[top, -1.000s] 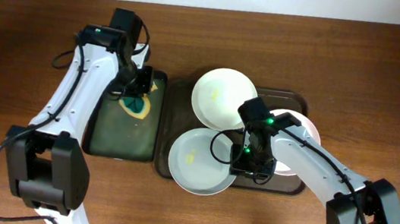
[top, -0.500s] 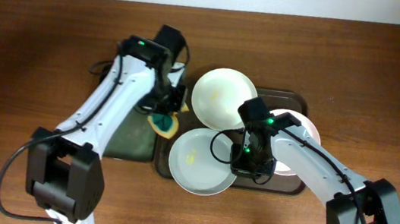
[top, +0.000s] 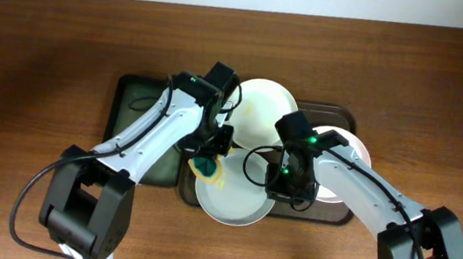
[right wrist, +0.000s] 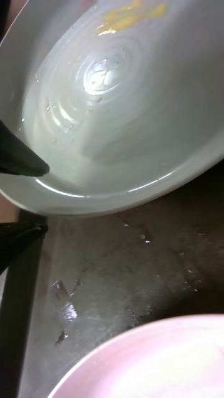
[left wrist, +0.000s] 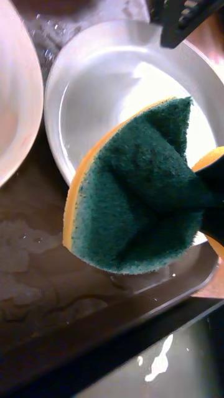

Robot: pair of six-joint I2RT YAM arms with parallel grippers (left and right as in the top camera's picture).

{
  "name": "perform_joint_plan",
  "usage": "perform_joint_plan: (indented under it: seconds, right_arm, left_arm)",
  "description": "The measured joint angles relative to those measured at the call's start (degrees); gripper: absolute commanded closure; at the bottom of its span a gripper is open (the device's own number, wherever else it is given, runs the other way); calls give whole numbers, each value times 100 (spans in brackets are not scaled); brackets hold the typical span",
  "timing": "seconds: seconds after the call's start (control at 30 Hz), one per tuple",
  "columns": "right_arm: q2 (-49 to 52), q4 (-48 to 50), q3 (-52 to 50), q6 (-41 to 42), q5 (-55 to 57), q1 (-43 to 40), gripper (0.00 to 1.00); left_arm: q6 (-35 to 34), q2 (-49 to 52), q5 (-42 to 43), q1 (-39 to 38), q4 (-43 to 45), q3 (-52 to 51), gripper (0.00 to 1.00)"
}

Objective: Clean dirty plates on tray and stack at the side
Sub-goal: 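Scrub the grey plate with the sponge while the right gripper holds it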

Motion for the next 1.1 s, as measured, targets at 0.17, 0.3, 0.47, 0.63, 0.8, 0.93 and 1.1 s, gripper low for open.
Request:
perform_joint_plan:
  seconds: [0.17,0.3,0.47,0.63,0.8,0.93,1.1]
  right_arm:
    - [2,146,-4,96,0,0,72]
    - [2,295,-127,186,0,0,83]
    - [7,330,-284,269,-24,0,96]
    - [7,348,-284,275,-61,0,96]
    - [7,422,-284,348,-61,0,96]
    - [7,509,-286,472,-61,0,96]
    - [7,514,-286,527,-61,0,96]
  left_arm:
    - [-92,0,103,-11,160,-184,100]
    - [-114,0,144,-144,221,-186,100]
    - [-402,0,-9,-422,238,-188,100]
    - [-579,0,-118,-442,409,-267,100]
    - [-732,0,-133,-481,538,-597,100]
    - [-848,0,-129,-492,719,-831,100]
    - [-872,0,2,-492,918,-994,100]
